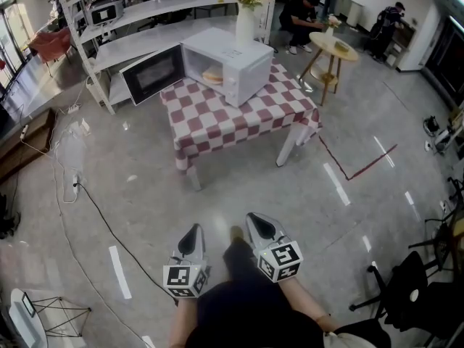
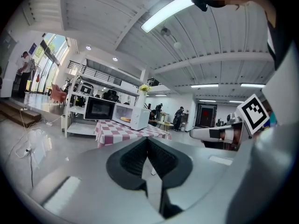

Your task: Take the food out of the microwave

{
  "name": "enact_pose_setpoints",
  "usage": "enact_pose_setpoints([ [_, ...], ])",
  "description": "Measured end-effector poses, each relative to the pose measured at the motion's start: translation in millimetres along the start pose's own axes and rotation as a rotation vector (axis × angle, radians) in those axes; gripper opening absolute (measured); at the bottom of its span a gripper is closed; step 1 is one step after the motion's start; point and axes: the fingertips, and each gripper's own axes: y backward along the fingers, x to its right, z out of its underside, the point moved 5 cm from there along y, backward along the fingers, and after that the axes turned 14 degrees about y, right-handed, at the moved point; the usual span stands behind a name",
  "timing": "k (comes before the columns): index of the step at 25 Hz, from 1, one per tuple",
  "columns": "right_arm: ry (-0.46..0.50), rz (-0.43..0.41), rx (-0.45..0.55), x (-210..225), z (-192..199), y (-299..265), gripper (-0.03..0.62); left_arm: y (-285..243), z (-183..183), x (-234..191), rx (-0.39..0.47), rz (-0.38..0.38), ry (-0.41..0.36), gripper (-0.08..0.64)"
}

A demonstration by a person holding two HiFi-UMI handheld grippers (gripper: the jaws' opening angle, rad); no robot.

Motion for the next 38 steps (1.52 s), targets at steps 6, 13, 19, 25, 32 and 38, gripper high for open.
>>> enact_pose_setpoints([
  [6,0.004,-0.017,-0.003,7,0,-19,0.000,-16,-3,-9,0.001,-0.012,0.001,0.008],
  [13,0.004,-0.026,-0.018,29,-8,-55,0.000,-51,-16,-22,-0.005,-0.019,0.012,0.008],
  [19,0.009,-0.033,-0.030,48,-17,-92,0.000,-88,-30,-36,-0.009,-0.019,0.016,0.008],
  [25,0.011,-0.046,-0.047,65,-21,-125,0.000,-126,-41,-50,-0.015,-0.015,0.019,0.008],
  [32,0.020,-0.062,-0.066,83,-25,-157,0.000,-162,-49,-65,-0.026,-0.012,0.029,0.008],
  [38,0.026,-0.077,-0.075,102,-26,-182,0.000,-192,-52,-73,-0.033,-0.016,0.034,0.008],
])
